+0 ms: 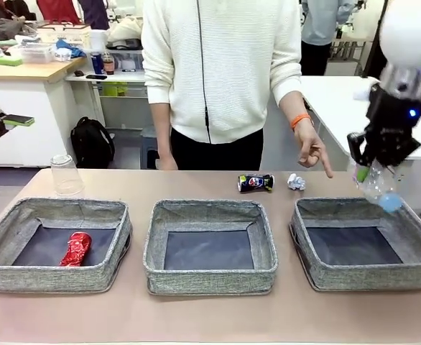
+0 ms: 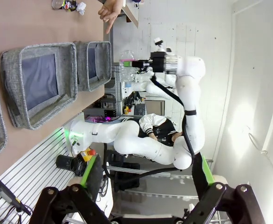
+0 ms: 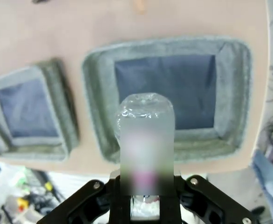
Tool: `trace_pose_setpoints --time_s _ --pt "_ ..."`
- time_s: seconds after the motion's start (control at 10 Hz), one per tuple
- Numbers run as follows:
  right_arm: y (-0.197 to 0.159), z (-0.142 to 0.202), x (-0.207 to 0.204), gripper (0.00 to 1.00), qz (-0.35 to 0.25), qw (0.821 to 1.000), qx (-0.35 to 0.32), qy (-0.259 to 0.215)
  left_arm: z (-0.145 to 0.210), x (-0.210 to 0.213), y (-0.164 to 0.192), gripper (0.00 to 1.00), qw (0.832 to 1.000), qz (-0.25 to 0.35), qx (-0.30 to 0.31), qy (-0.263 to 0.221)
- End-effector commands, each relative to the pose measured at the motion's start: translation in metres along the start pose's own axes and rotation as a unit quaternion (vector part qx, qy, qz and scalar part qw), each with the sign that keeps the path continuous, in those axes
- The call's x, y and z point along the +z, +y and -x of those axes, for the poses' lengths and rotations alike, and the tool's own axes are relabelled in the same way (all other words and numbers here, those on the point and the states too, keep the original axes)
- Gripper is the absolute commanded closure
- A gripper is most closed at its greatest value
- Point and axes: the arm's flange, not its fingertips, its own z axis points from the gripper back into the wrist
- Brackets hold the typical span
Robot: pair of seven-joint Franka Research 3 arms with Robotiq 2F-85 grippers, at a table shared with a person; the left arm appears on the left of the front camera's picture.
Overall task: Sort the waste into the appropriate baskets.
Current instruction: Place the picked waste into the Fabric basket indicated by the person.
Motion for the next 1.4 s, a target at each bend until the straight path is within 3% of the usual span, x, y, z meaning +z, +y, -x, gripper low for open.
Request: trace_pose_setpoints --time_s 0.0,0.6,0.9,1.2,1.3 --pt "-0.011 -0.016 -0.032 0.81 -0.036 0.997 -0.063 -0.008 0.002 0.002 0.001 0.0 1.0 -0.001 -0.01 0.006" --pt "-0.025 -0.014 -0.049 0.81 -0.057 0.995 -0.084 0.004 0.002 0.002 0.001 0.0 1.0 -0.001 -0.01 0.006" --pt "-0.025 -0.014 -0.049 0.0 -0.057 0.995 -0.085 0.005 0.002 0.002 0.001 0.0 1.0 -0.001 -0.01 0.006" --pt "-0.027 -0.012 -0.046 0.04 -0.063 0.993 -0.095 -0.002 0.002 0.002 0.001 0.0 1.0 -0.001 -0.01 0.006" --pt "-0.028 -0.011 -0.045 0.0 -0.064 0.993 -0.097 -0.004 0.002 0.002 0.001 0.0 1.0 -0.001 -0.01 0.006"
